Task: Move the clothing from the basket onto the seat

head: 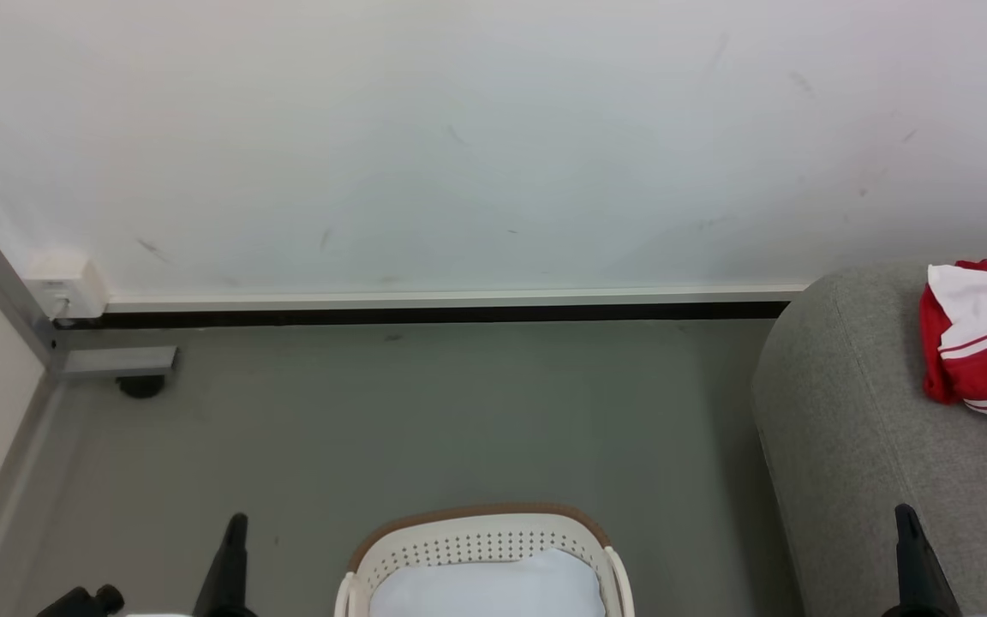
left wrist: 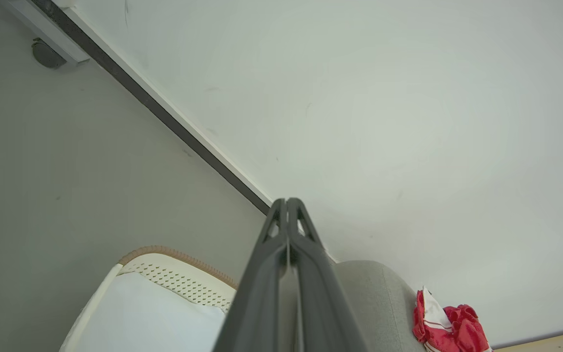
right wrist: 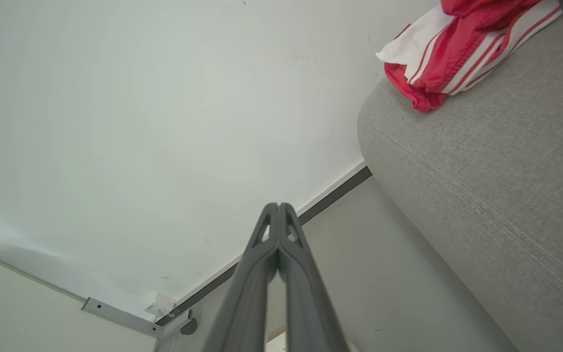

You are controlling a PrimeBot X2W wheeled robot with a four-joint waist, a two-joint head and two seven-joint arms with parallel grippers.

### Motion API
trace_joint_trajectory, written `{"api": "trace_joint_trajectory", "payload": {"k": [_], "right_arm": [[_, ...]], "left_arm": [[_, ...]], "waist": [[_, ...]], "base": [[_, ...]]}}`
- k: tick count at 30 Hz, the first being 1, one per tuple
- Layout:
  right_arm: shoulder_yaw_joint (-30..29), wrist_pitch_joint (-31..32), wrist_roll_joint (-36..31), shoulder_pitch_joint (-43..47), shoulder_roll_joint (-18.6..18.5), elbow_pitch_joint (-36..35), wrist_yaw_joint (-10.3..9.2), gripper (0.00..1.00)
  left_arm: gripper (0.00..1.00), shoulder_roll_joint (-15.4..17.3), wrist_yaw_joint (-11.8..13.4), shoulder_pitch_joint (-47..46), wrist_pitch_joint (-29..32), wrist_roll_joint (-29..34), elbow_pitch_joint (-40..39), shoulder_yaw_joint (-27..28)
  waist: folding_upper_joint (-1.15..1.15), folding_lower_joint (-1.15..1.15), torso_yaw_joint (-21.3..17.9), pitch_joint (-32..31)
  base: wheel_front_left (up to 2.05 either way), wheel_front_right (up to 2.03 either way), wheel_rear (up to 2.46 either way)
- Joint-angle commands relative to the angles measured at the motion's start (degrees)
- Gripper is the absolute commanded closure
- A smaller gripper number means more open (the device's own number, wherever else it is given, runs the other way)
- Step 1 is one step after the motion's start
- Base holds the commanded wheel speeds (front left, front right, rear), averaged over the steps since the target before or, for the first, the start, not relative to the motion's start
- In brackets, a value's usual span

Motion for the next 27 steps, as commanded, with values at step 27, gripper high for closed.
{"api": "trace_joint_trajectory", "payload": {"k": [27], "right_arm": [[-1.83, 4.68, 19.04, -3.6, -0.77, -0.18, -0.07, 1.0]], "left_arm": [[1.0, -0.68, 0.04, -3.08, 4.85, -17.62, -0.87, 3.01]], "waist": [[0.0, 0.0, 0.19, 0.39]], "base": [[0.0, 0.0, 0.0]]}}
